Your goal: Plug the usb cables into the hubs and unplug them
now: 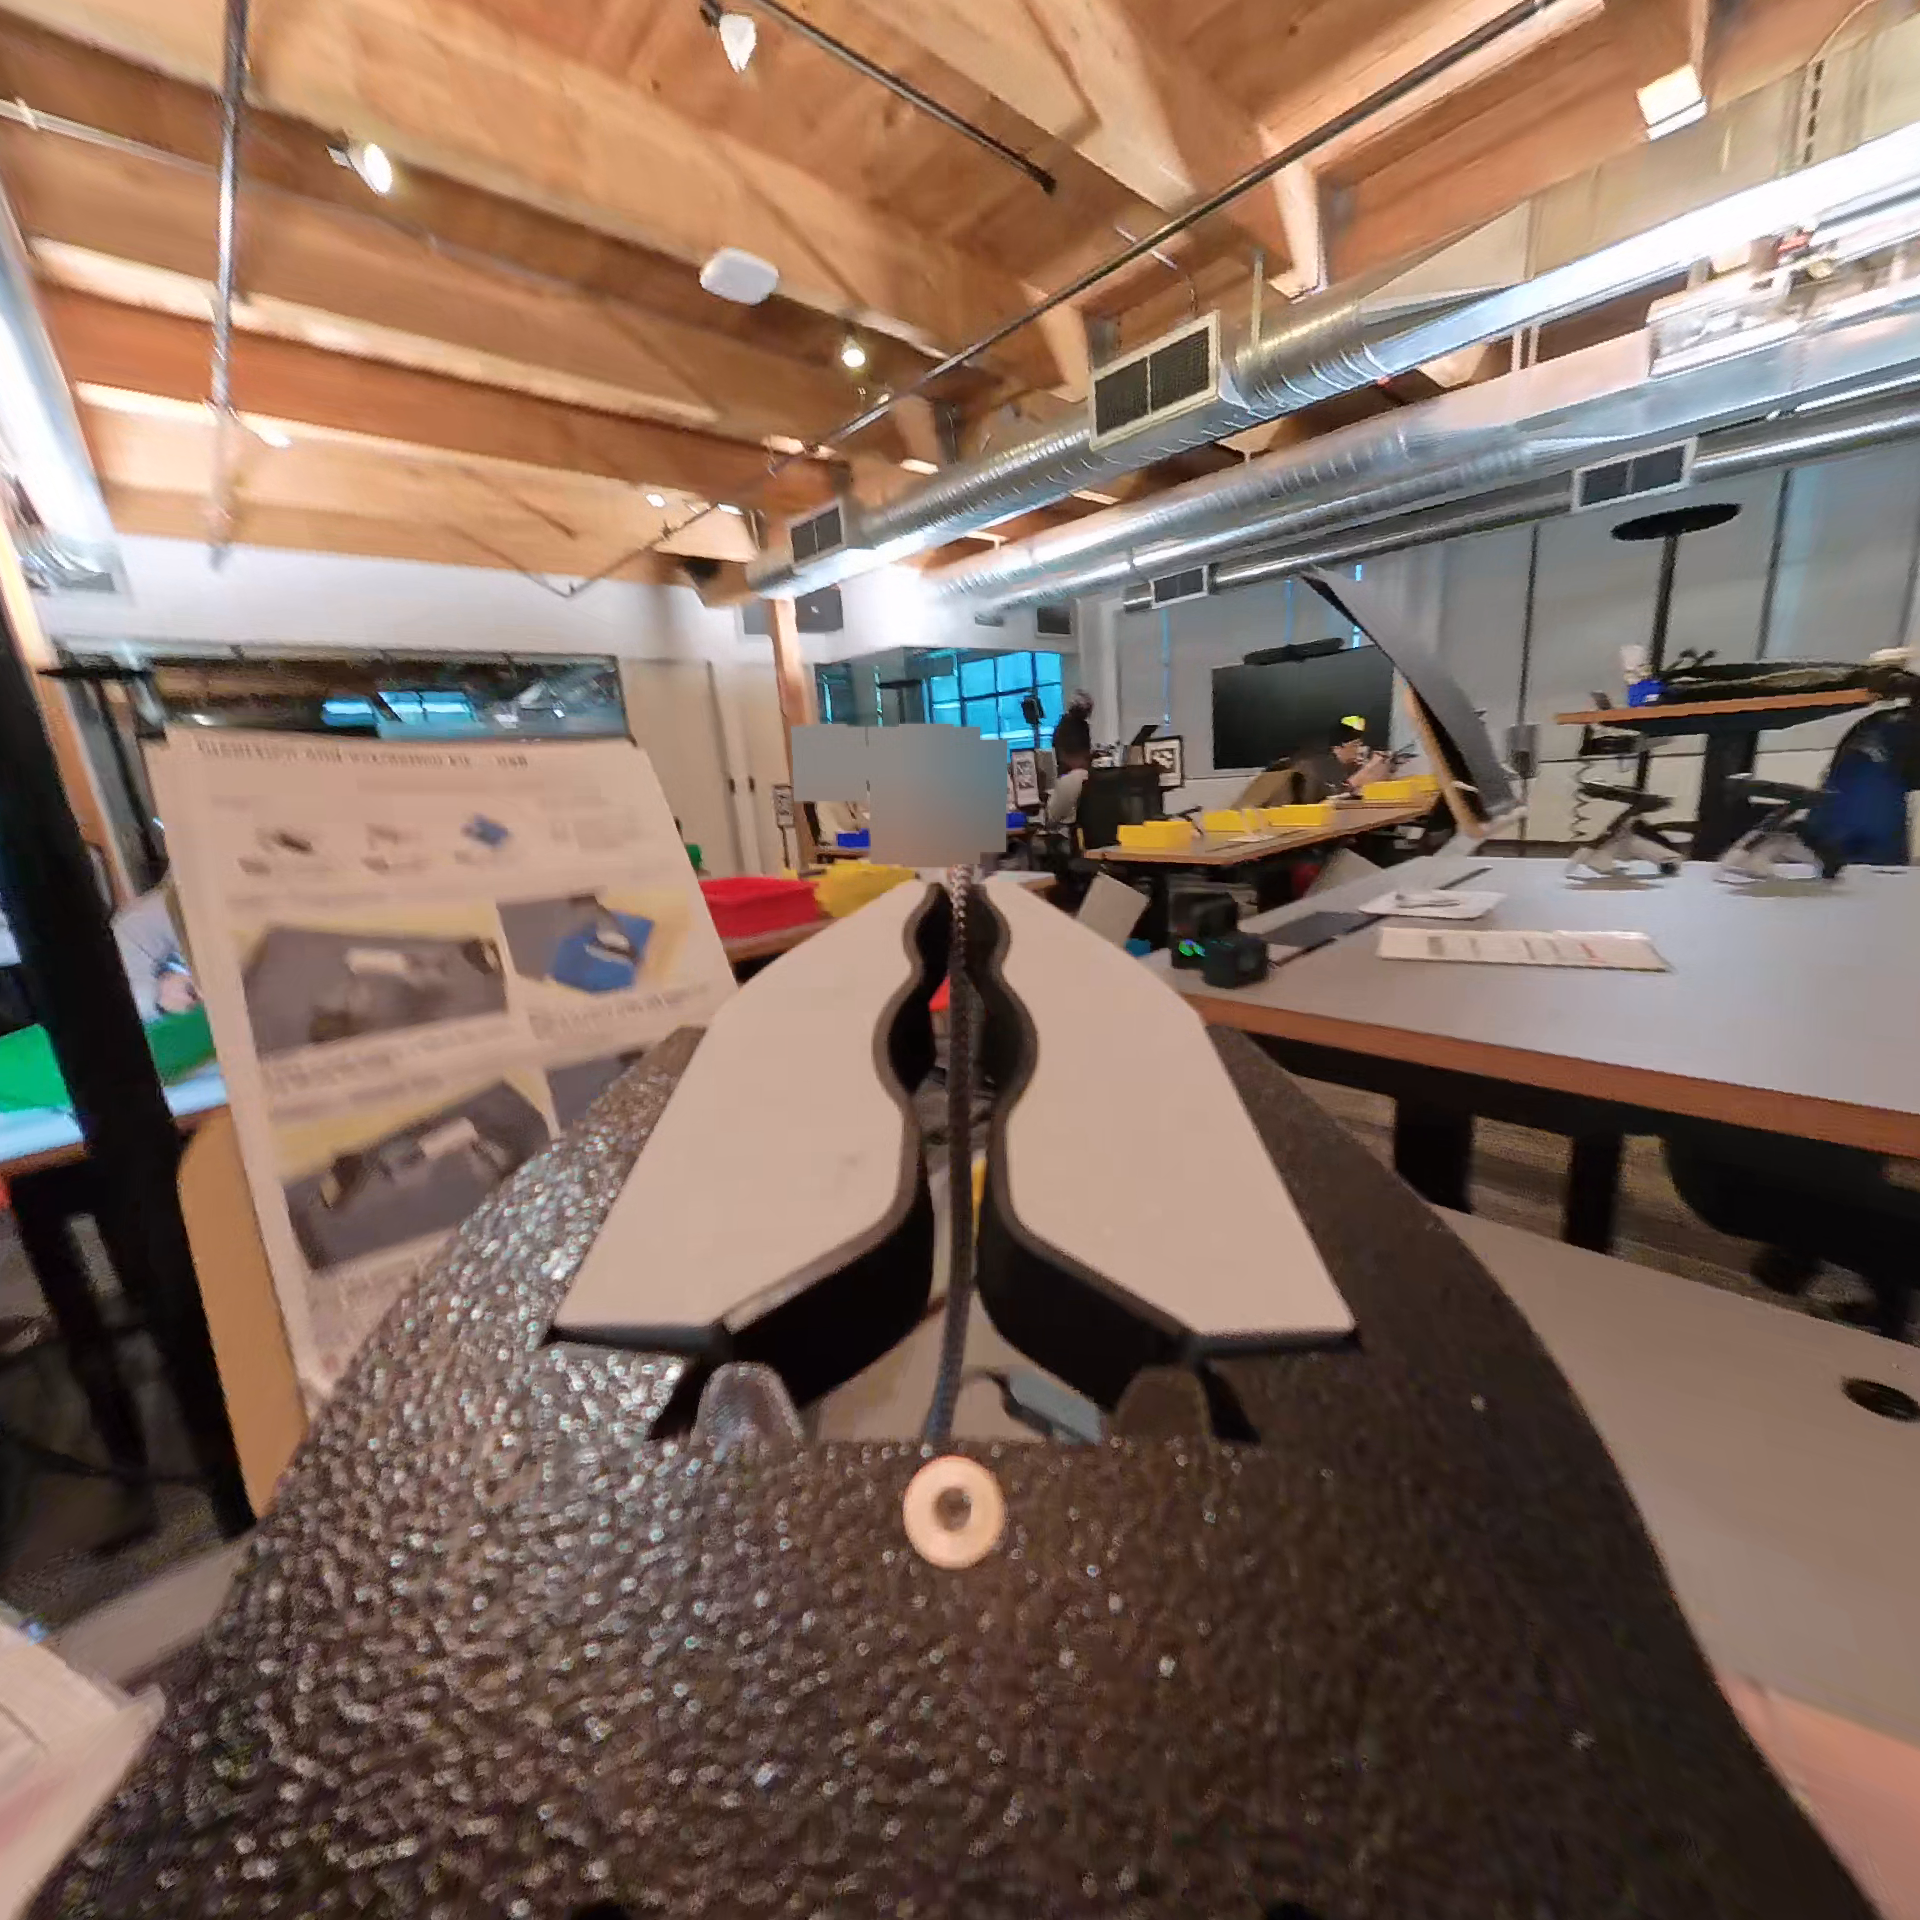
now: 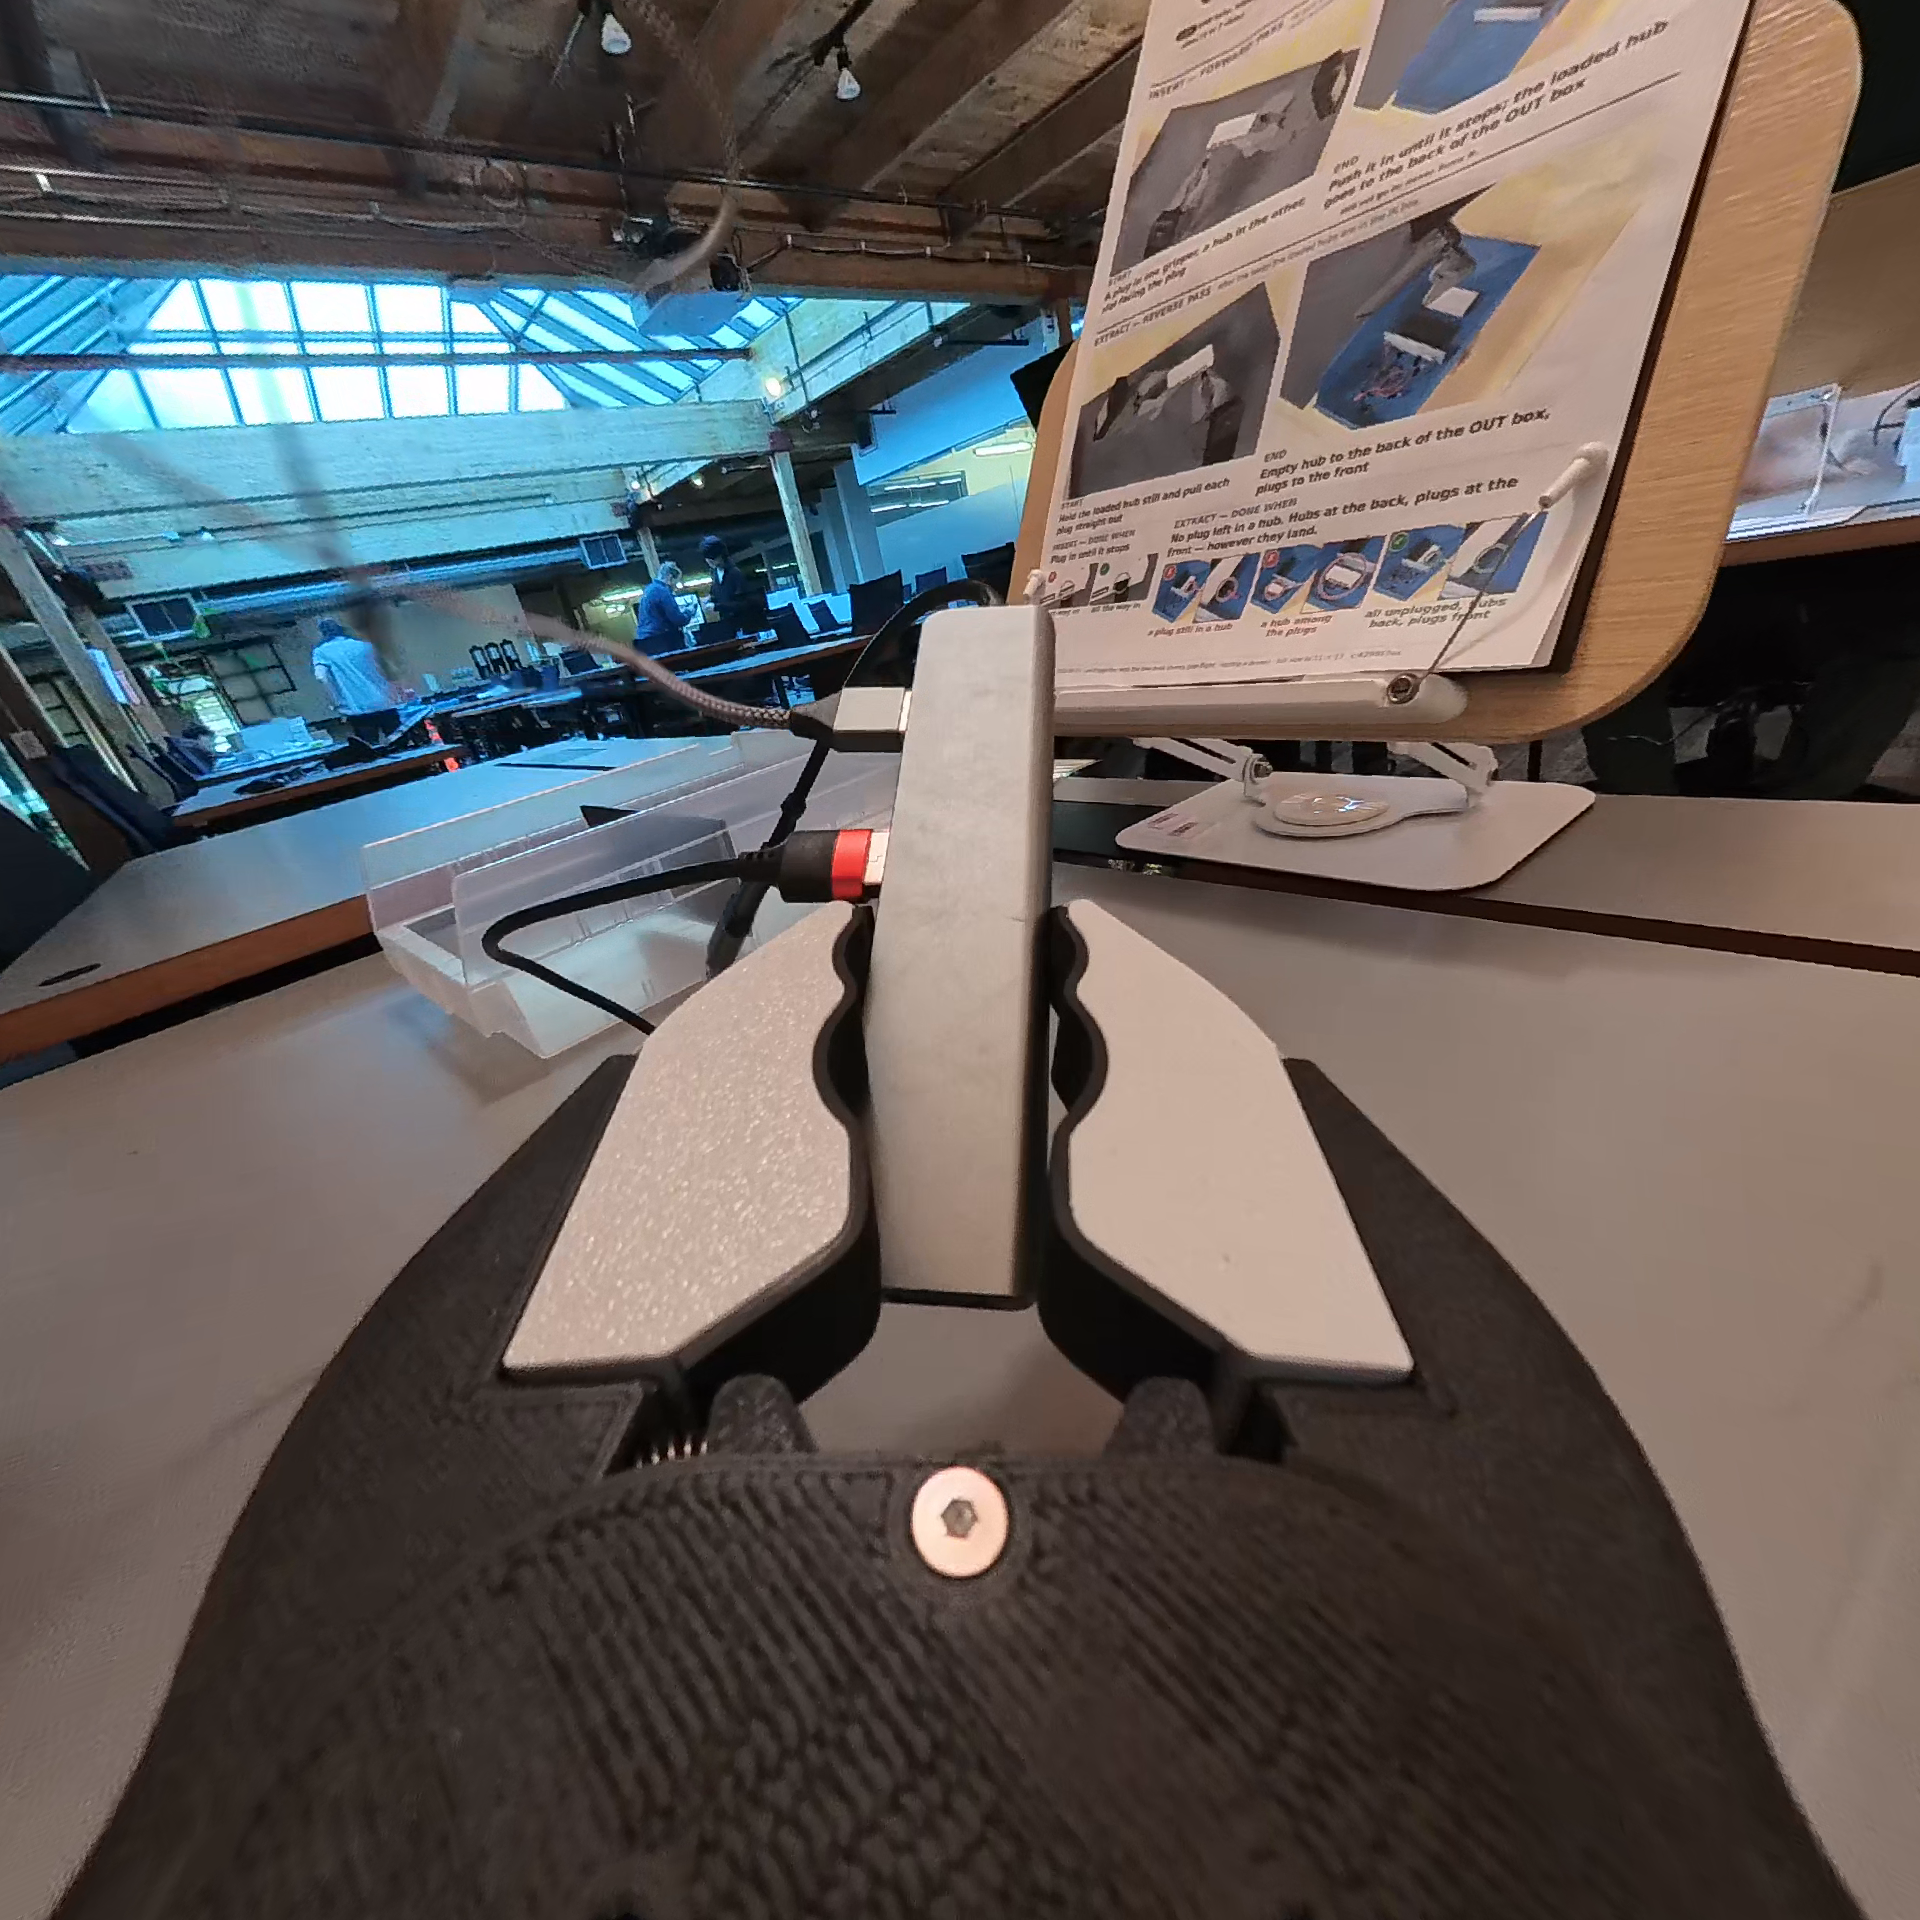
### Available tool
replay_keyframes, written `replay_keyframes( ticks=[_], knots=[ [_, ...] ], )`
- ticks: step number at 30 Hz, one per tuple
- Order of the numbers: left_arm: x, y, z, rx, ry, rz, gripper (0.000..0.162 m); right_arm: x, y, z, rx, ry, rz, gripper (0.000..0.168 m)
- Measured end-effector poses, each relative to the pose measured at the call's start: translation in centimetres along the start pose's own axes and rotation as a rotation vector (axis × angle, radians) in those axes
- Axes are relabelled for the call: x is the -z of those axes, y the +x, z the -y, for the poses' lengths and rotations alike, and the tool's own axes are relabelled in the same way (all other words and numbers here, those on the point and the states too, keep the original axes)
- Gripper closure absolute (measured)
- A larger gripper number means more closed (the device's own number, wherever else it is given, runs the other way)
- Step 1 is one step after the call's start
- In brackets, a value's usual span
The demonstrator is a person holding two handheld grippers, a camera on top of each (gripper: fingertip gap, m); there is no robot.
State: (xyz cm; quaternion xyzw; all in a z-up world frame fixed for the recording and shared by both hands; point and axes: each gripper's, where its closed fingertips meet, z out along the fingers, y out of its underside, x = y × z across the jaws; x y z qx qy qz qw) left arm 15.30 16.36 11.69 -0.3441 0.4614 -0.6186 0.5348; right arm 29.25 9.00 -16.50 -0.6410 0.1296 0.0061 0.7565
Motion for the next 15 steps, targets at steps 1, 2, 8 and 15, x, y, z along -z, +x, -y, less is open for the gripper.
replay_keyframes(
  ticks=[1, 2, 8, 15],
  knots=[
    [-1.2, -0.3, 1.0, -0.027, 0.006, 0.001, 0.160, 0.0, 0.0, 0.0, 0.001, -0.001, 0.001, 0.136],
    [-2.4, -0.2, 1.7, -0.044, 0.002, -0.014, 0.160, 0.0, 0.0, 0.0, 0.000, -0.003, 0.003, 0.136],
    [-7.5, 2.8, -3.8, -0.107, -0.222, -0.211, 0.159, -0.1, -0.2, -0.3, -0.030, -0.020, 0.023, 0.136],
    [-5.6, 6.8, -17.8, -0.155, -0.590, -0.432, 0.159, -0.3, -0.1, -0.8, -0.113, -0.051, 0.001, 0.136]
  ],
)
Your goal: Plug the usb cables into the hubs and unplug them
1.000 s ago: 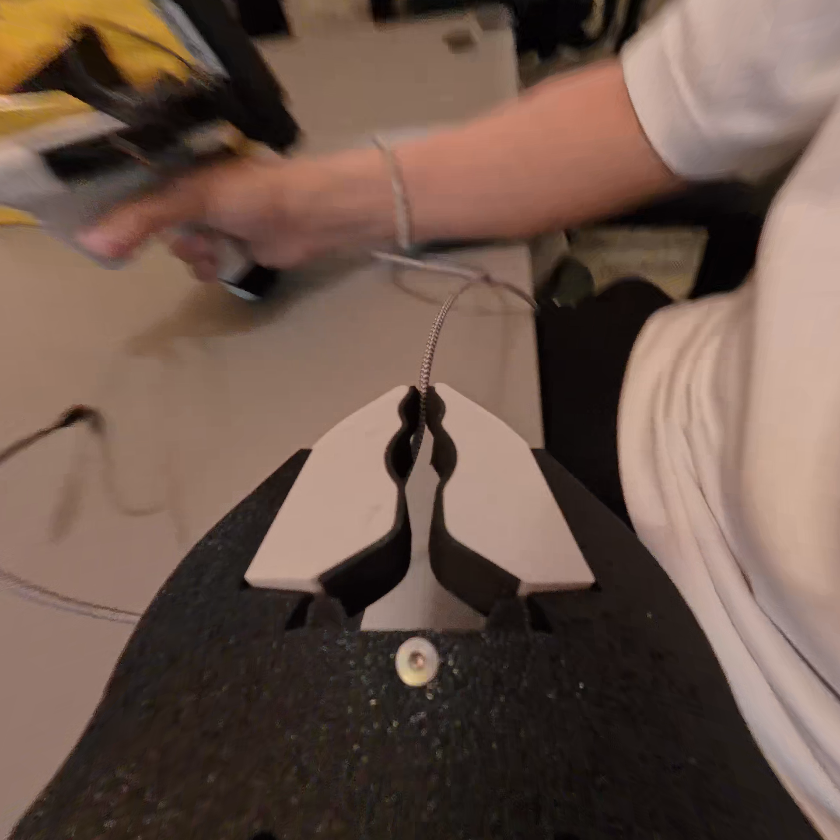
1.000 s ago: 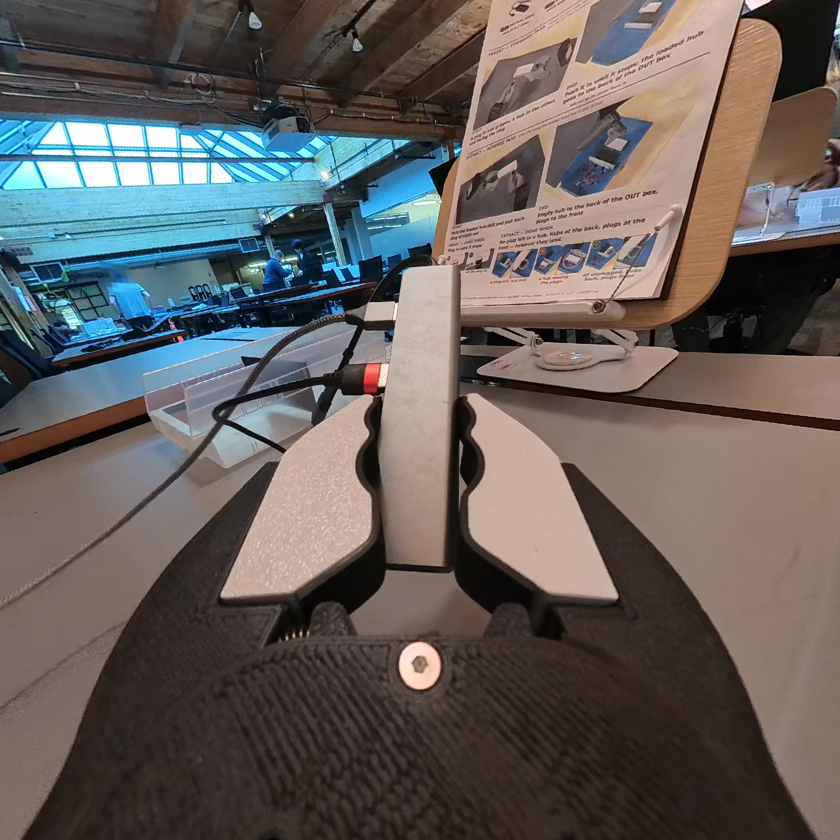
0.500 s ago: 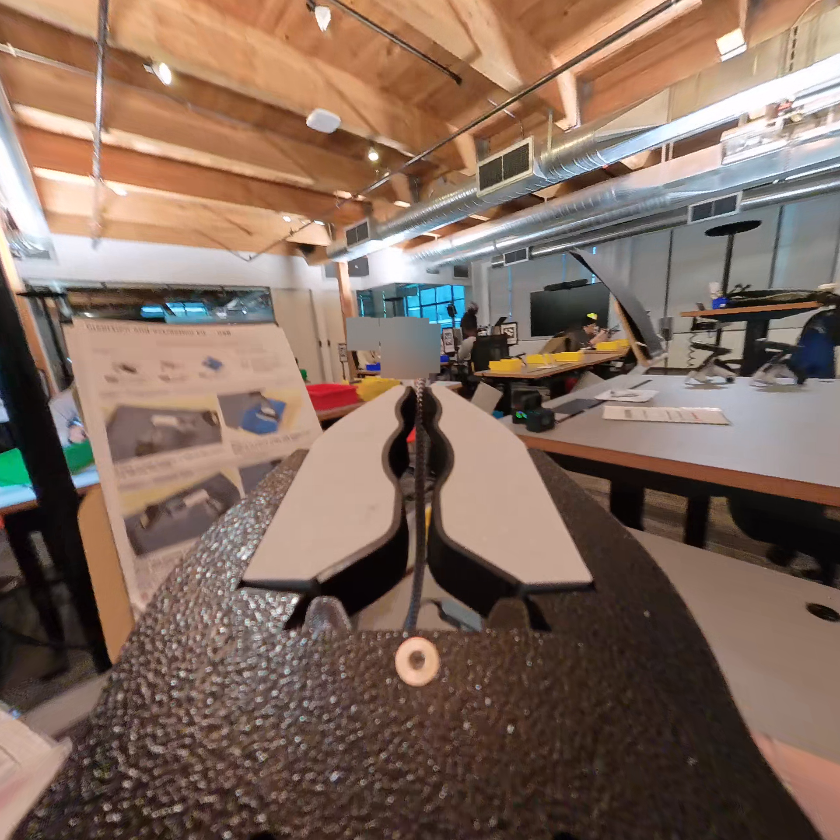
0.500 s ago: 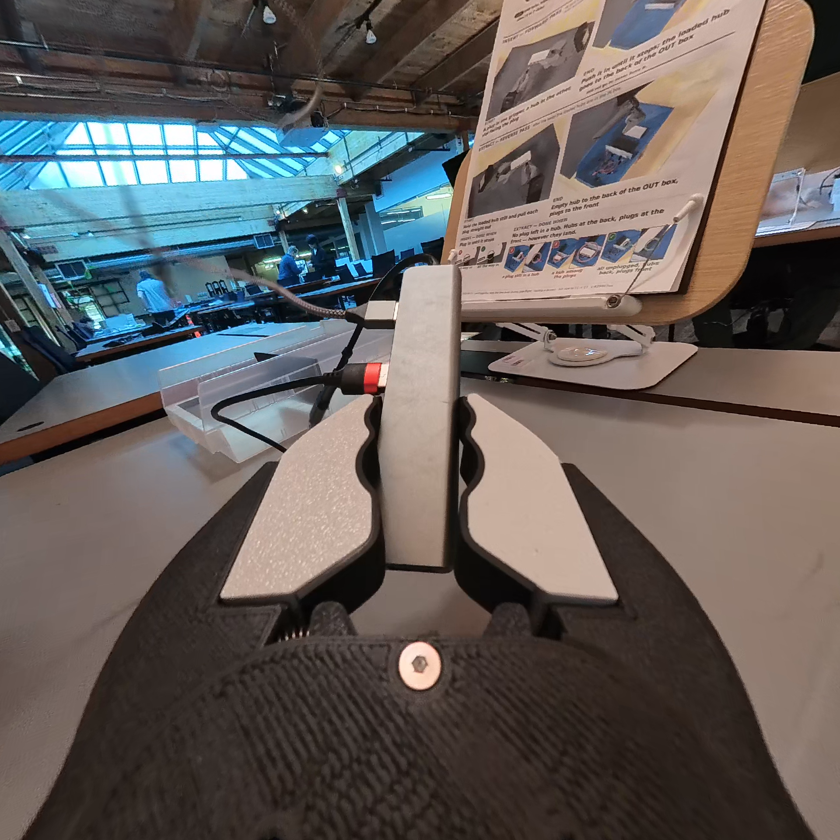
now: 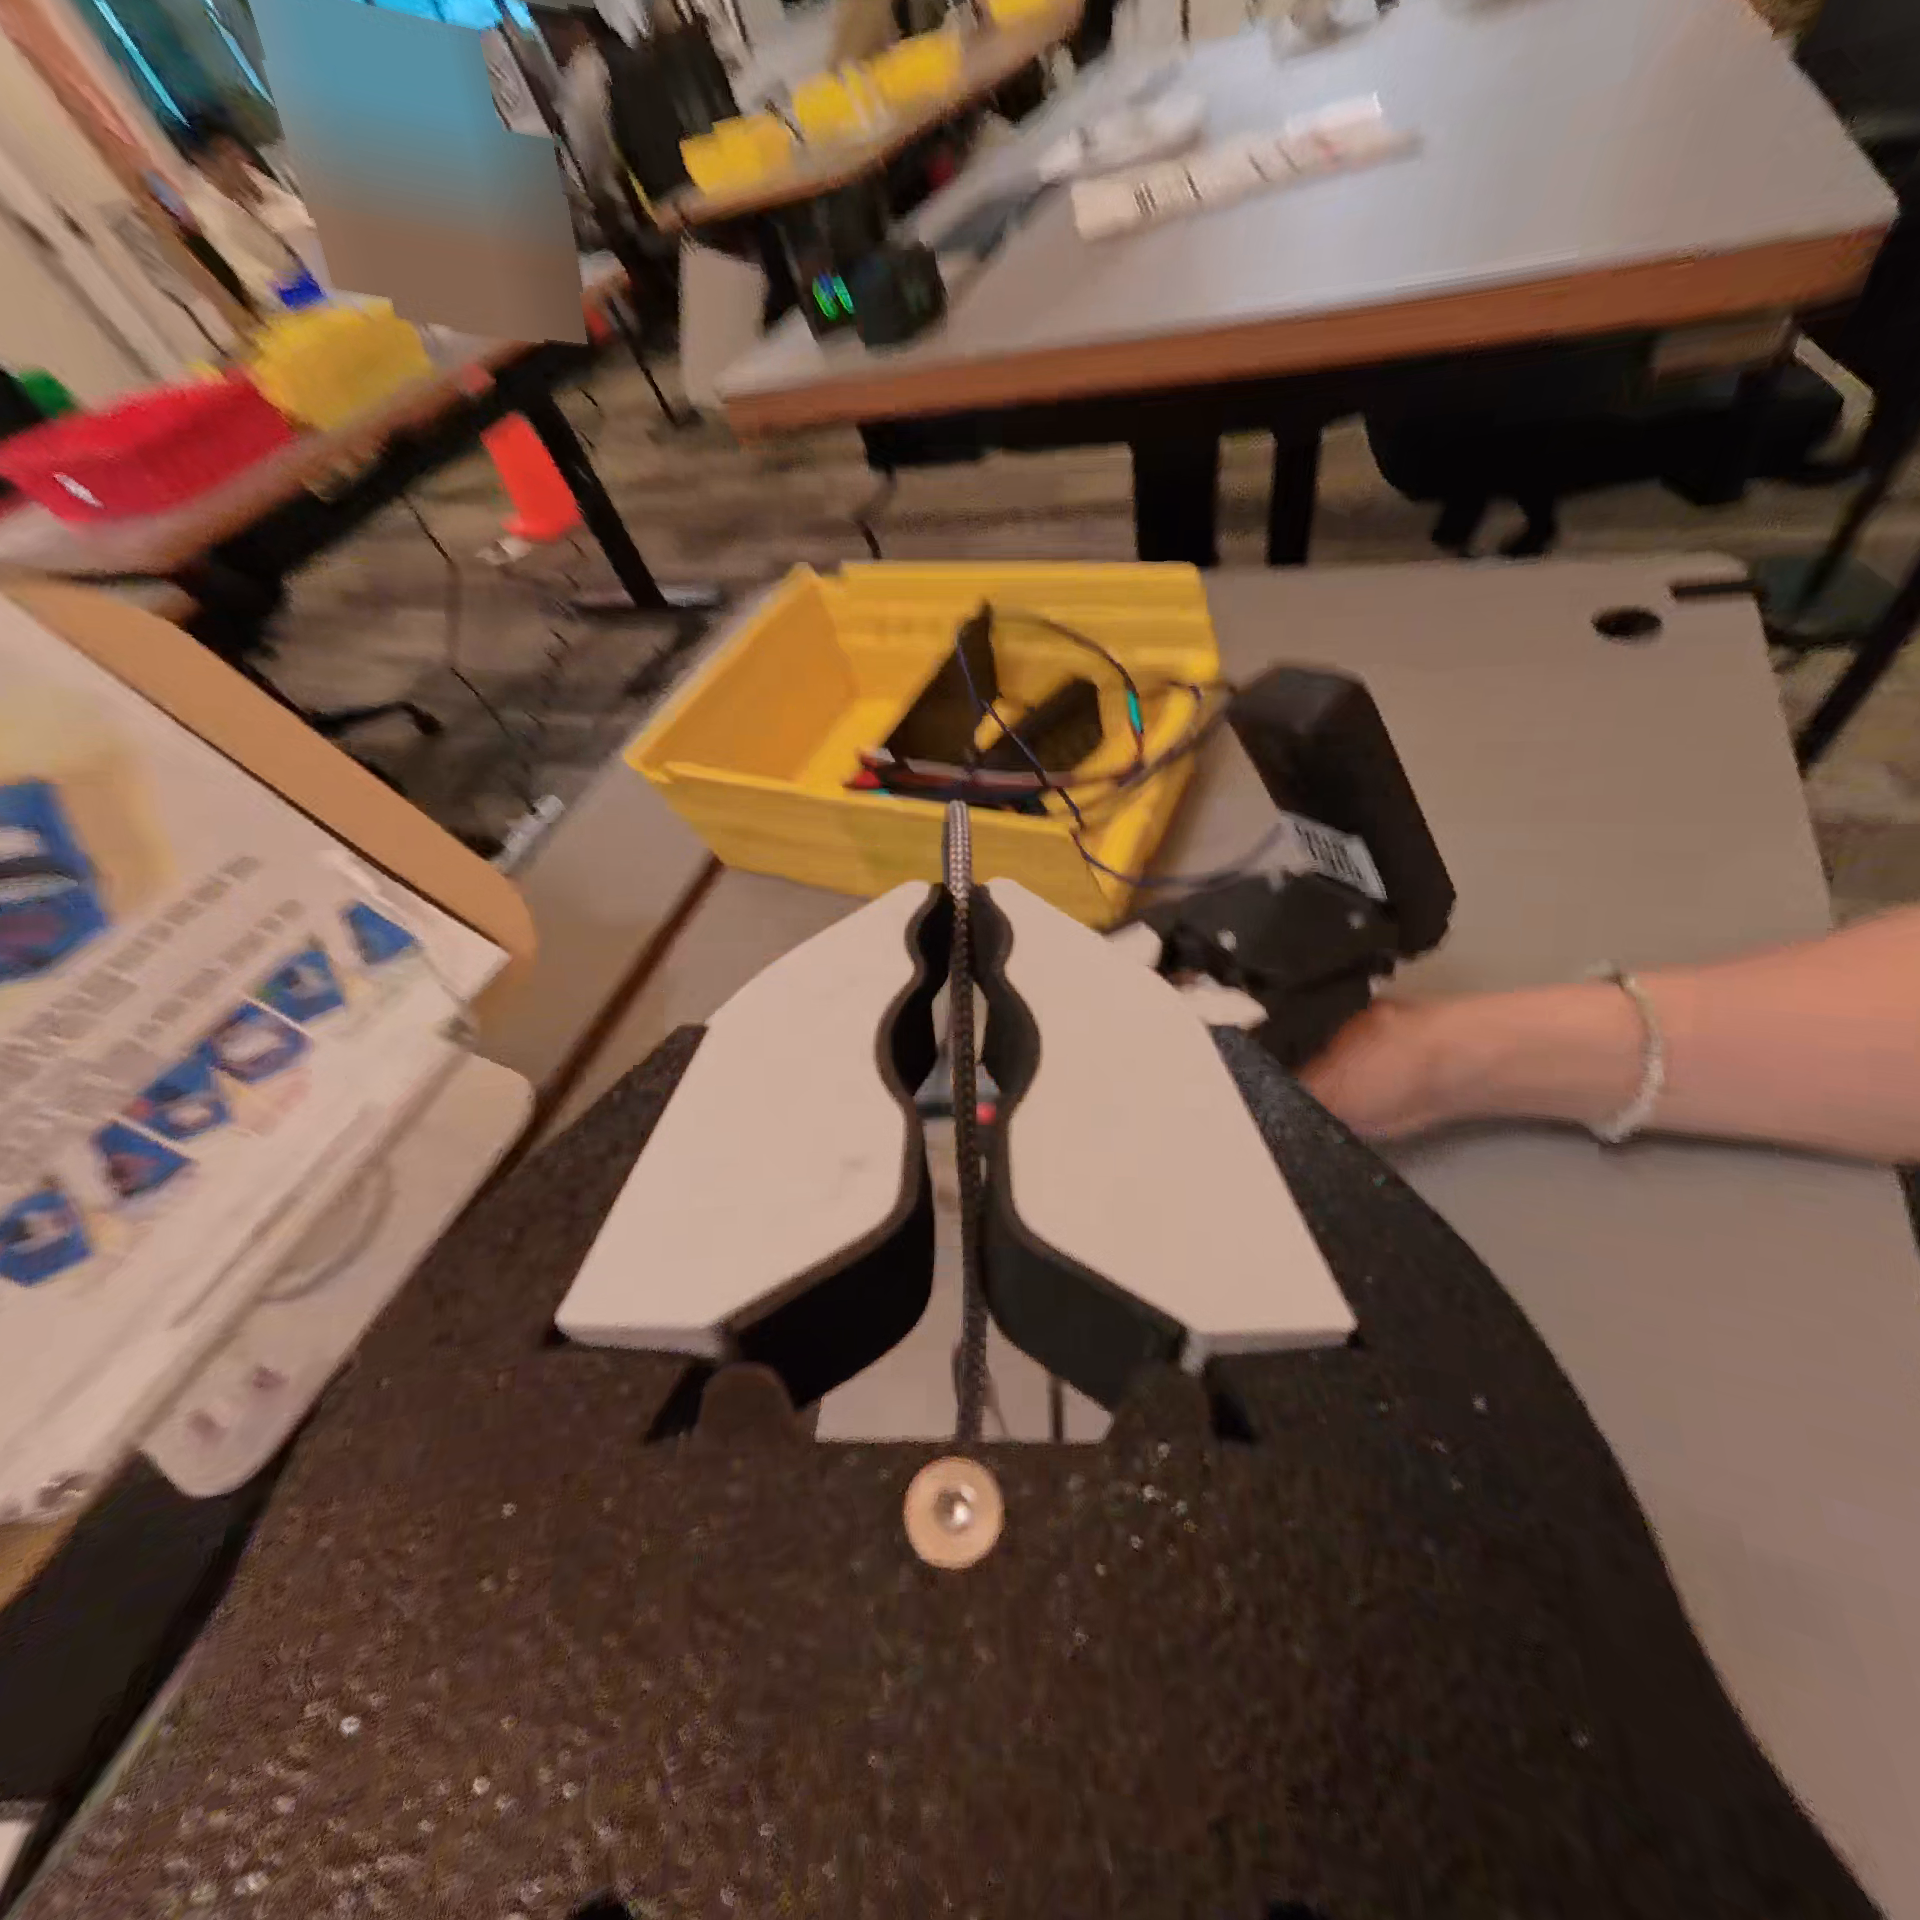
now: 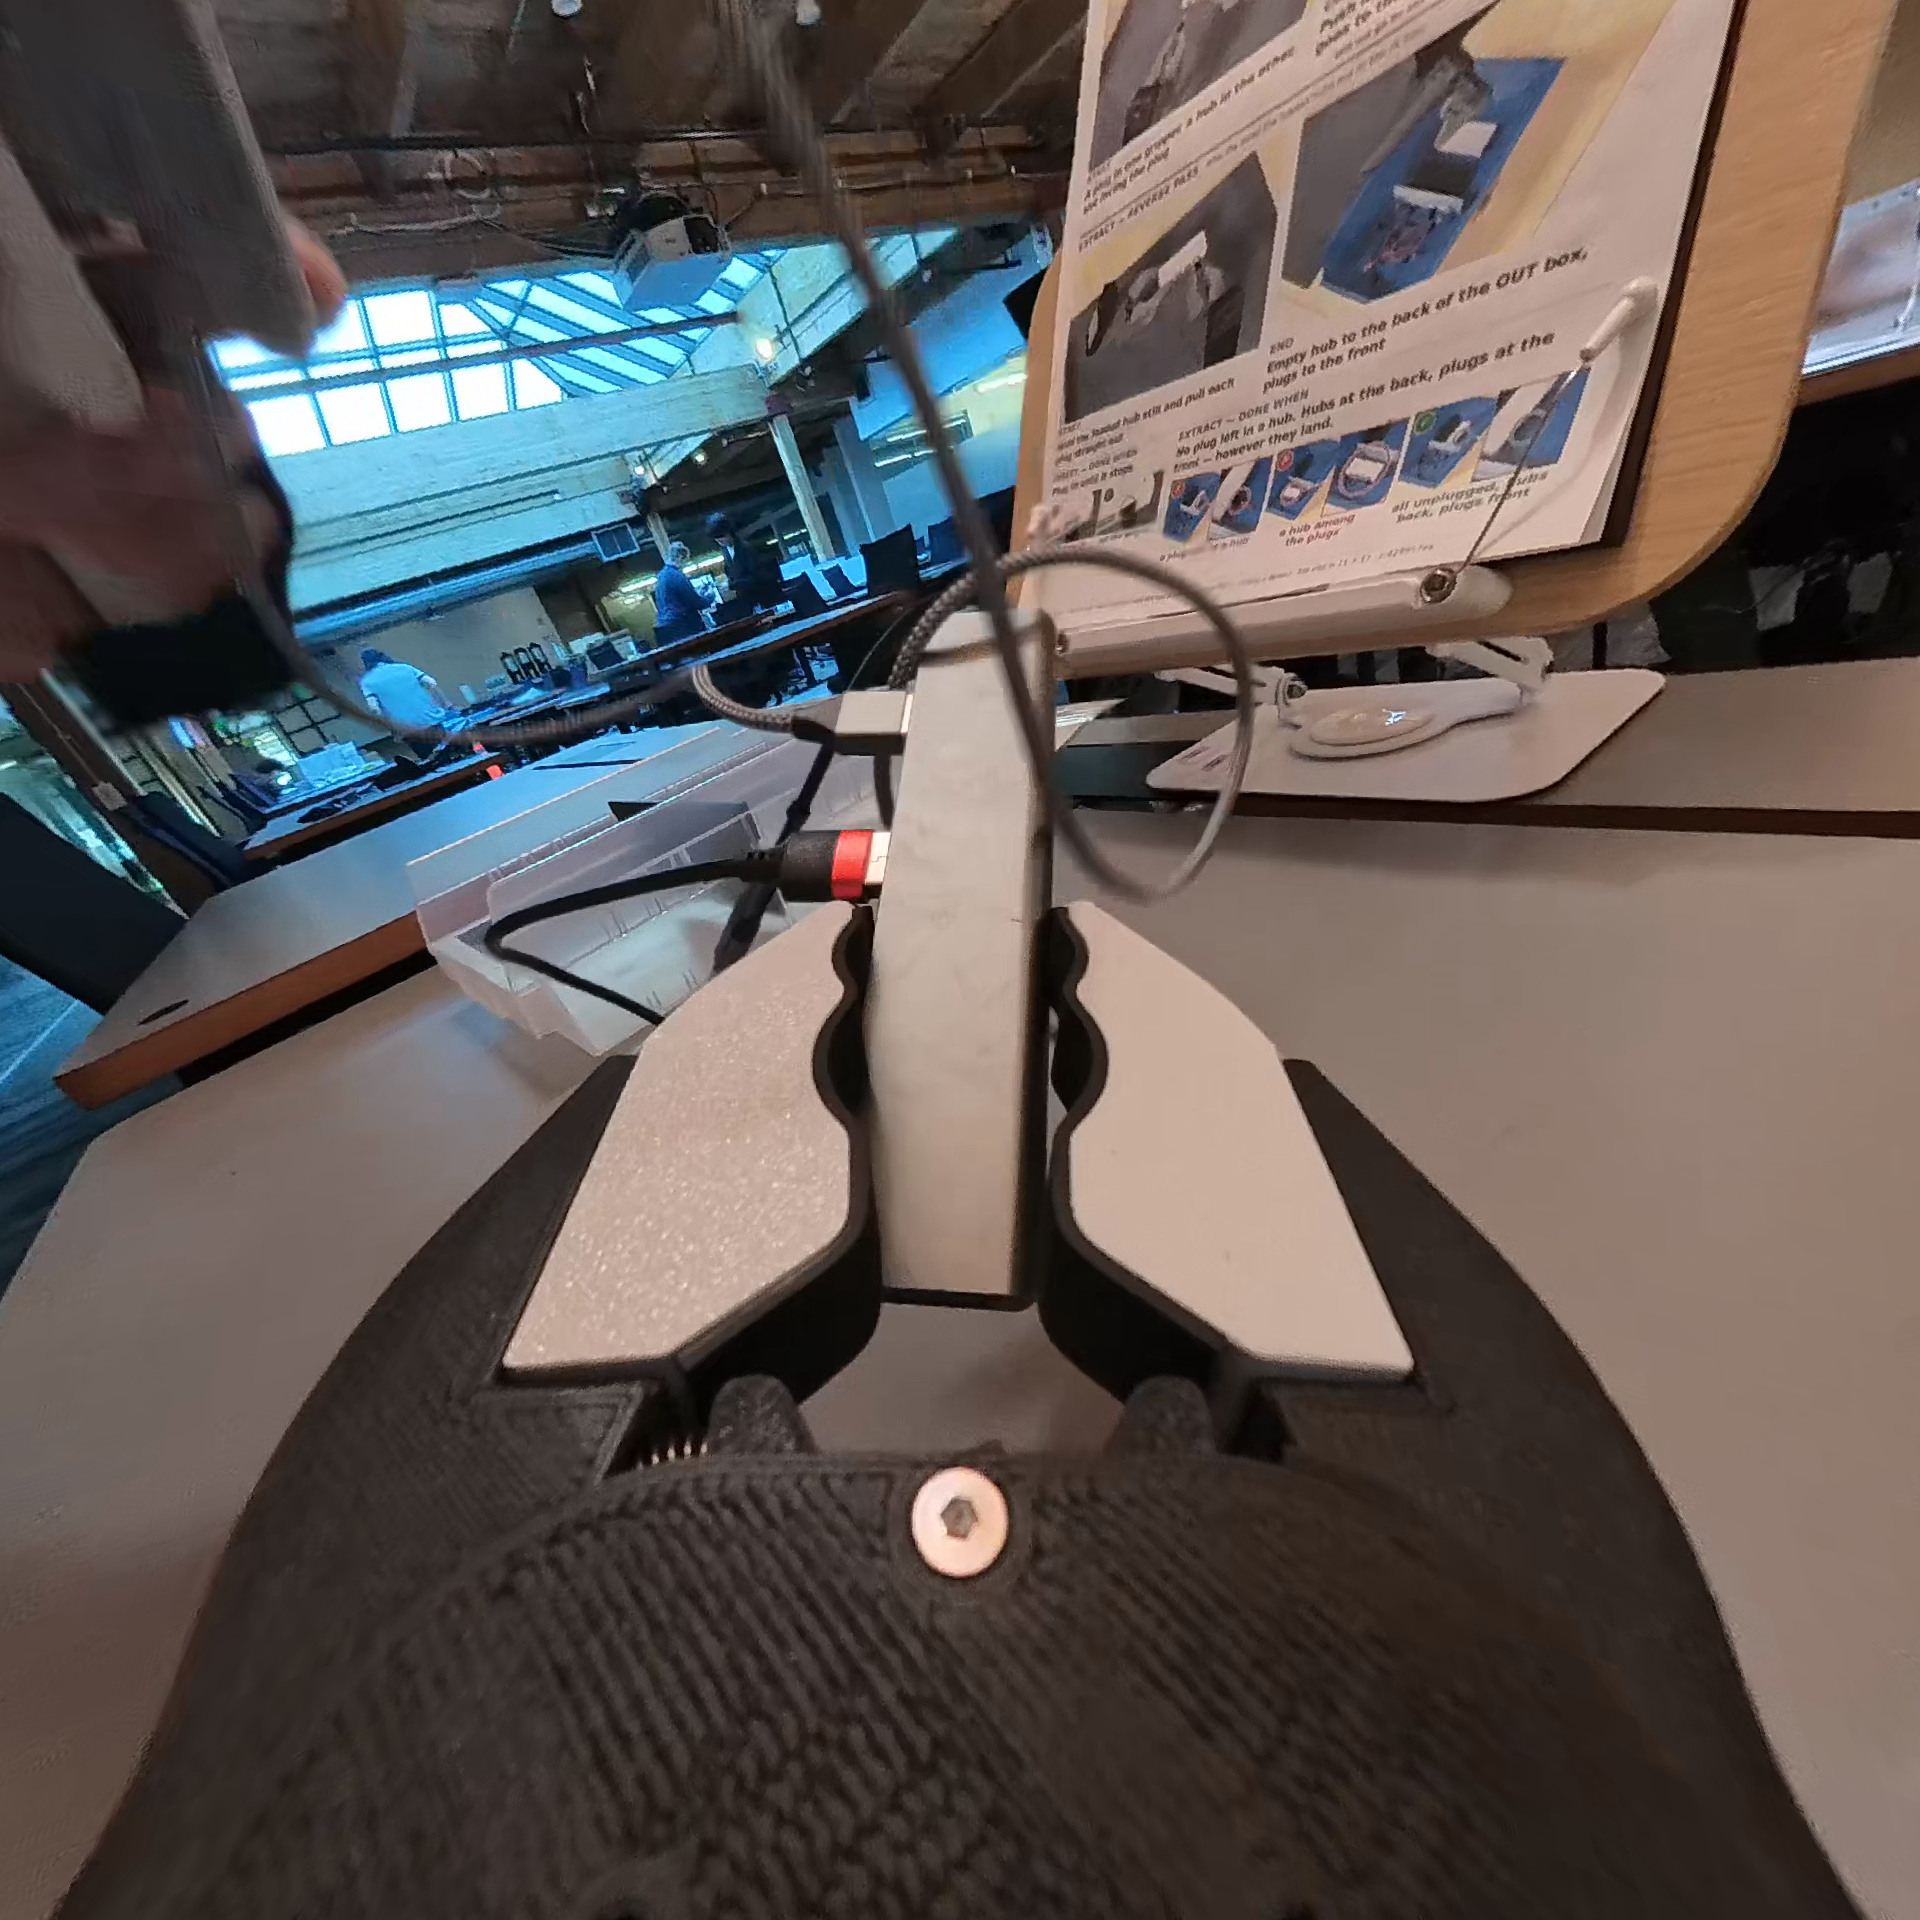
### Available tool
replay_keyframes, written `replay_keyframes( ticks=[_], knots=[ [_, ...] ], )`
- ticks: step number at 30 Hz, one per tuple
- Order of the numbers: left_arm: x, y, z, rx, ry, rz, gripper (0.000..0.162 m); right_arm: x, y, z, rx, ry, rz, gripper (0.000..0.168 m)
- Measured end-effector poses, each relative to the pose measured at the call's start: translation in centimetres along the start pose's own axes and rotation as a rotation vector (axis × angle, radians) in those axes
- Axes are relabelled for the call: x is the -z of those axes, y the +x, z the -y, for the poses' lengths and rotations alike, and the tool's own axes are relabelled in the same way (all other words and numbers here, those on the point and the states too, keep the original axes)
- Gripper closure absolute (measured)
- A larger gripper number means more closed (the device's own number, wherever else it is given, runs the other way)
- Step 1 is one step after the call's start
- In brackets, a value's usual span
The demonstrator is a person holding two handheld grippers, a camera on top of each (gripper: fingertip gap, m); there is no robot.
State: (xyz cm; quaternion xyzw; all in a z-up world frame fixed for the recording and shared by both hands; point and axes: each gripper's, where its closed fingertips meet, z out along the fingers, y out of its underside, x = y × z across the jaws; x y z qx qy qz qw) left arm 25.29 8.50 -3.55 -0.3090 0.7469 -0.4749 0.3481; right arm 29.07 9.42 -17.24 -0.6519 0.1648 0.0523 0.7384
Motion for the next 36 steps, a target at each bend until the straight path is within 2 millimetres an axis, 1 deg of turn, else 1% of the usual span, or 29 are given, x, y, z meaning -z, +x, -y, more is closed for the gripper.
replay_keyframes(
  ticks=[1, 4, 5, 6, 7, 8, 10, 13, 14, 16, 18, 19, 20, 21, 22, 24, 26, 28, 30, 32, 33, 35, 36],
  knots=[
    [-0.5, 0.5, -1.4, 0.017, -0.047, -0.019, 0.159, 0.0, 0.0, 0.2, -0.003, 0.012, -0.004, 0.136],
    [-1.2, 0.8, -5.3, 0.063, -0.190, 0.008, 0.159, 0.2, -0.4, 1.2, -0.023, 0.046, 0.005, 0.136],
    [-1.2, 1.1, -6.5, 0.069, -0.240, 0.008, 0.155, 0.2, -0.6, 1.6, -0.043, 0.052, 0.014, 0.136],
    [-1.2, 0.9, -7.7, 0.072, -0.288, 0.036, 0.140, 0.2, -0.7, 2.0, -0.063, 0.056, 0.022, 0.136],
    [-1.0, 0.6, -8.6, 0.067, -0.327, 0.074, 0.122, 0.3, -0.9, 2.4, -0.089, 0.056, 0.023, 0.136],
    [-0.6, 0.5, -9.1, 0.061, -0.350, 0.100, 0.113, 0.3, -1.1, 2.8, -0.115, 0.054, 0.024, 0.136],
    [0.5, 0.4, -9.0, 0.058, -0.328, 0.146, 0.101, 0.5, -1.3, 3.4, -0.150, 0.034, 0.013, 0.136],
    [3.2, -0.4, -7.7, 0.072, -0.216, 0.262, 0.092, 0.9, -1.7, 4.1, -0.197, -0.017, -0.012, 0.136],
    [4.2, -0.3, -7.1, 0.084, -0.164, 0.283, 0.090, 1.1, -1.8, 4.5, -0.212, -0.024, -0.017, 0.136],
    [6.3, 0.4, -6.0, 0.120, -0.034, 0.290, 0.084, 1.6, -2.1, 5.6, -0.236, -0.021, -0.024, 0.136],
    [8.4, 1.2, -5.0, 0.169, 0.127, 0.278, 0.079, 2.2, -2.1, 6.6, -0.263, -0.018, -0.031, 0.136],
    [9.5, 1.4, -4.7, 0.200, 0.211, 0.278, 0.079, 2.5, -2.0, 7.1, -0.276, -0.023, -0.036, 0.136],
    [10.5, 1.4, -4.8, 0.239, 0.282, 0.288, 0.082, 2.6, -1.9, 7.6, -0.283, -0.037, -0.042, 0.136],
    [11.2, 1.3, -5.4, 0.277, 0.332, 0.299, 0.084, 2.6, -1.8, 8.1, -0.272, -0.055, -0.046, 0.136],
    [11.6, 1.2, -6.4, 0.310, 0.354, 0.302, 0.085, 2.6, -1.5, 8.7, -0.250, -0.078, -0.054, 0.136],
    [11.1, 1.2, -9.3, 0.355, 0.316, 0.308, 0.084, 2.4, -0.8, 10.4, -0.195, -0.118, -0.075, 0.136],
    [10.0, 1.4, -12.5, 0.361, 0.248, 0.328, 0.081, 2.3, -0.1, 12.9, -0.132, -0.135, -0.097, 0.136],
    [8.8, 1.9, -14.6, 0.342, 0.213, 0.337, 0.081, 2.2, 1.0, 16.0, -0.077, -0.136, -0.119, 0.136],
    [7.7, 2.2, -16.3, 0.290, 0.170, 0.357, 0.082, 2.3, 2.6, 19.4, -0.032, -0.132, -0.161, 0.136],
    [6.8, 1.7, -18.2, 0.214, 0.102, 0.426, 0.084, 2.6, 4.8, 22.6, 0.023, -0.133, -0.225, 0.136],
    [6.5, 1.2, -19.0, 0.179, 0.063, 0.471, 0.084, 2.9, 6.3, 24.1, 0.063, -0.140, -0.275, 0.136],
    [6.2, 0.5, -19.9, 0.119, 0.018, 0.540, 0.085, 3.7, 9.5, 26.6, 0.144, -0.172, -0.381, 0.136],
    [6.2, 0.2, -20.0, 0.086, 0.010, 0.569, 0.087, 4.1, 11.1, 27.3, 0.185, -0.215, -0.423, 0.136]
  ],
)
